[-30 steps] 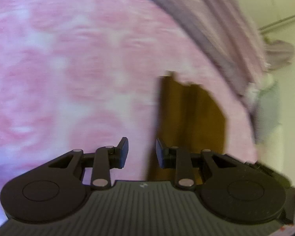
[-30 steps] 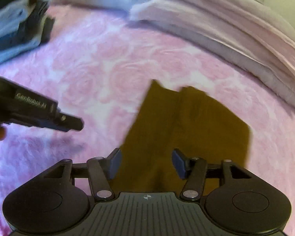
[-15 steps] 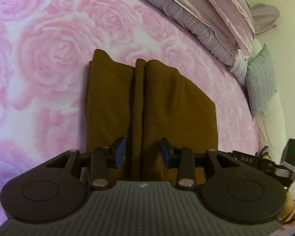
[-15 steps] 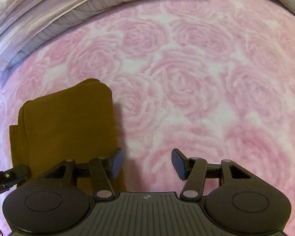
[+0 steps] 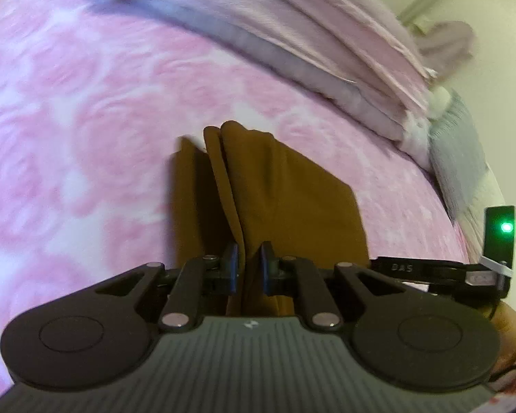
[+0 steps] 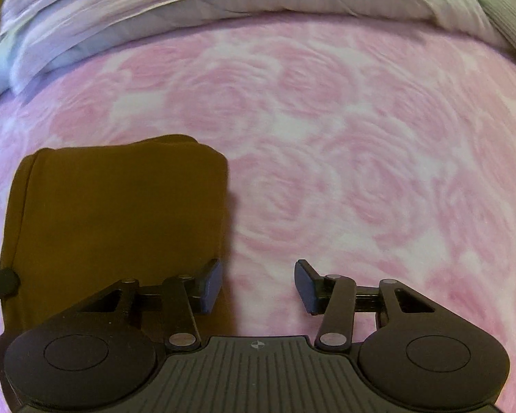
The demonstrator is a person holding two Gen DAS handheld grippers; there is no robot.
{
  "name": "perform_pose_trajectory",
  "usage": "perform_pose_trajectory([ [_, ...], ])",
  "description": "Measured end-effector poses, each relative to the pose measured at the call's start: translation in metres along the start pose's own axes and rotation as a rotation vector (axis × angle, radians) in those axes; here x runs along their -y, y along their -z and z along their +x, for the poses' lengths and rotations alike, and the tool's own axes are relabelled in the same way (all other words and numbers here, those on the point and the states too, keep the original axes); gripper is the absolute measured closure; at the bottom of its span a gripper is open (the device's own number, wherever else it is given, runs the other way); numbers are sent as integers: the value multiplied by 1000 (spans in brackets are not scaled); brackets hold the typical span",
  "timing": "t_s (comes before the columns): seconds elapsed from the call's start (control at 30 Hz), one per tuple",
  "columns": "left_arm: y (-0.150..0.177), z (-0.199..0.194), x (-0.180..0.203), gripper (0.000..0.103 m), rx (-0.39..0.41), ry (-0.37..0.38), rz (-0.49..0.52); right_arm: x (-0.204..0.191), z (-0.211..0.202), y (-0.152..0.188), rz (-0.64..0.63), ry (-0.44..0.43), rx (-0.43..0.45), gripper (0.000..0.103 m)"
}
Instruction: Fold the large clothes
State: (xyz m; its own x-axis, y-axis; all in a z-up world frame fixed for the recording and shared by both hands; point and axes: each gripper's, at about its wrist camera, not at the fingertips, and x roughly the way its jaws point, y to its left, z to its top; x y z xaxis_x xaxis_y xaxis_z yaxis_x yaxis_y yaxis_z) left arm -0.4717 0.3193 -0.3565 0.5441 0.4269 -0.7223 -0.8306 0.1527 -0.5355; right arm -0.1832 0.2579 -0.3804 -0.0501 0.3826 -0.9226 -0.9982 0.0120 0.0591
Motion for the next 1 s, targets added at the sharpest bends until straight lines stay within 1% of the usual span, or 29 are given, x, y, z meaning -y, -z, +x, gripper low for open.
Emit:
perform_pose_trajectory([
  [0.07,3,6,-14,93,-10,-29,-40,-15,1,-1,-47,20,20,58],
  [0.17,4,14,-24,93,-3,-30,-44,-29,5,-1,-100,66,48,59],
  [0.27,5,15,-24,91,5,-37,-34,-29,7,0,-120,73,62,59],
  [0.33,2,13,-21,87,-12,-62,-27,-23,3,0,-109,66,61,59],
  [0.37,-2,7,-18,87,-18,-80,-14,-20,-3,0,-95,58,76,59],
  [0.4,-8,0,-12,89,-7,-103,11,-18,-11,0,-86,44,112,59],
  [0.47,-20,-13,3,90,54,-119,83,-18,-31,-1,-97,-15,209,59],
  [0.53,-32,-15,14,90,88,-95,123,-21,-40,-3,-124,-111,277,60],
  [0.57,-38,-9,20,90,89,-81,144,-25,-40,-4,-142,-152,294,61],
  [0.6,-42,0,24,89,84,-83,167,-34,-36,-6,-171,-174,300,63],
  [0.67,-47,27,27,89,58,-107,208,-43,-20,-11,-220,-178,306,66],
  [0.7,-47,45,24,89,26,-134,211,-46,-7,-13,-239,-170,285,66],
  [0.73,-46,59,19,89,-3,-154,208,-48,10,-15,-264,-163,236,66],
  [0.77,-46,67,14,89,-5,-159,206,-48,22,-16,-275,-158,213,66],
  [0.8,-46,67,15,89,9,-161,210,-45,28,-16,-273,-167,214,66],
  [0.87,-44,54,19,89,26,-170,203,-36,21,-18,-242,-209,218,65],
  [0.9,-40,40,19,89,45,-166,182,-29,16,-17,-219,-226,211,63],
  [0.93,-35,26,19,86,56,-164,151,-20,8,-14,-178,-250,195,59],
  [0.97,-26,6,16,83,64,-153,89,-9,-1,-6,-127,-277,181,56],
  [1.0,-17,-11,12,74,67,-140,23,8,-10,5,-59,-318,160,49],
])
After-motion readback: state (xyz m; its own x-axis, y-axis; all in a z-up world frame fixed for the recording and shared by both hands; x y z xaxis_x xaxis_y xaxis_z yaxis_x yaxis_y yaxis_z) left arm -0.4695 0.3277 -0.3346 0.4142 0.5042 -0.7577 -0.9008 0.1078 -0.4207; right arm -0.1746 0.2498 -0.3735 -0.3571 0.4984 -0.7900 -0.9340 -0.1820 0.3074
